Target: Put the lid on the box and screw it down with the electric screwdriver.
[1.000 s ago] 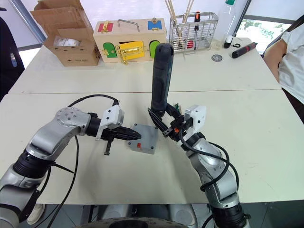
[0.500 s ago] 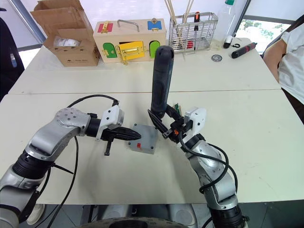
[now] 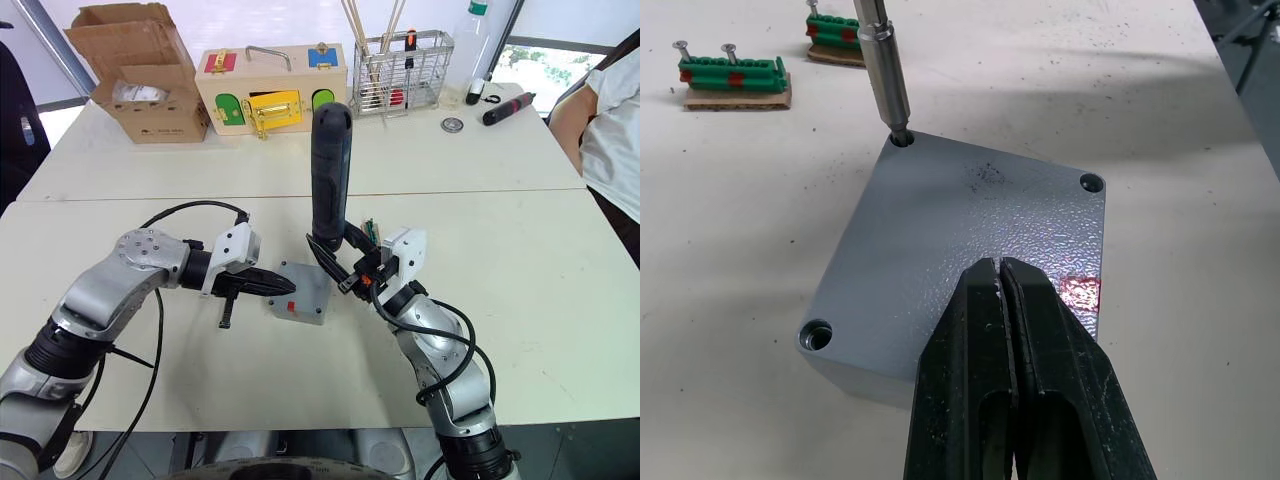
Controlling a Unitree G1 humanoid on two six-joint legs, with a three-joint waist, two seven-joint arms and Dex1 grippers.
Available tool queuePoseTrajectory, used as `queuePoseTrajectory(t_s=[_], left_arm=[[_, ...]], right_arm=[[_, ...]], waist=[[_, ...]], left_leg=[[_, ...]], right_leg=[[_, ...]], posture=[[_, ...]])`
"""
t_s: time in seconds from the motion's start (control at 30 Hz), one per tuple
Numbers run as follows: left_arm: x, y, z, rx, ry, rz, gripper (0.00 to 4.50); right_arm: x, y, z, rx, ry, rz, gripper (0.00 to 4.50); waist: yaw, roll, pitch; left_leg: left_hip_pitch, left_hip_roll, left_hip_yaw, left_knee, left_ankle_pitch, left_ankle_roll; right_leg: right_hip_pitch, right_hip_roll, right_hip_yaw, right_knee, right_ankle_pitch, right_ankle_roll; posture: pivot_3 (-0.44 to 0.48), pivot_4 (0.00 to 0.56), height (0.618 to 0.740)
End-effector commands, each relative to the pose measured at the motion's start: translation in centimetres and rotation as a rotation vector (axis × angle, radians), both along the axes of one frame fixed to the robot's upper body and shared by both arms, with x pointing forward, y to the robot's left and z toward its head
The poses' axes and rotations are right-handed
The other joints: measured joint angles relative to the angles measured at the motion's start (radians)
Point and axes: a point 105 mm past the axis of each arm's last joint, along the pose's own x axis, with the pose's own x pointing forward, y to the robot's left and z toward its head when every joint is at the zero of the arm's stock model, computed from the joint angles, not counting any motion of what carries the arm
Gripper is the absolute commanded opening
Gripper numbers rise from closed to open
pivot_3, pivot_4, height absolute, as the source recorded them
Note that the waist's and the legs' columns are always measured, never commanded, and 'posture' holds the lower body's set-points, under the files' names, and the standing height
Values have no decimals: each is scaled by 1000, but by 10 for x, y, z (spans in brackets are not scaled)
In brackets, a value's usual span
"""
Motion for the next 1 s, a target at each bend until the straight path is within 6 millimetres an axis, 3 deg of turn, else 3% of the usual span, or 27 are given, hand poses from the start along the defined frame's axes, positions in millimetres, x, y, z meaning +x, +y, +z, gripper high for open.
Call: queuePoseTrajectory(t_s=[0.03, 1.0], left_arm=[[0, 7, -11, 43, 32, 32, 0], [2, 7, -11, 31, 29, 53, 0]], right_arm=[[-7, 10, -16, -16, 77, 58, 1756], [-8, 9, -44, -130, 138, 77, 1756]], waist=[[0, 0, -1], [0, 0, -6]], left_leg=[[0, 0, 0, 0, 0, 0], [12, 0, -1, -3, -1, 2]], right_leg=[[0, 0, 0, 0, 0, 0], [13, 0, 0, -4, -1, -1]], posture=[[0, 150, 740], [0, 150, 740]])
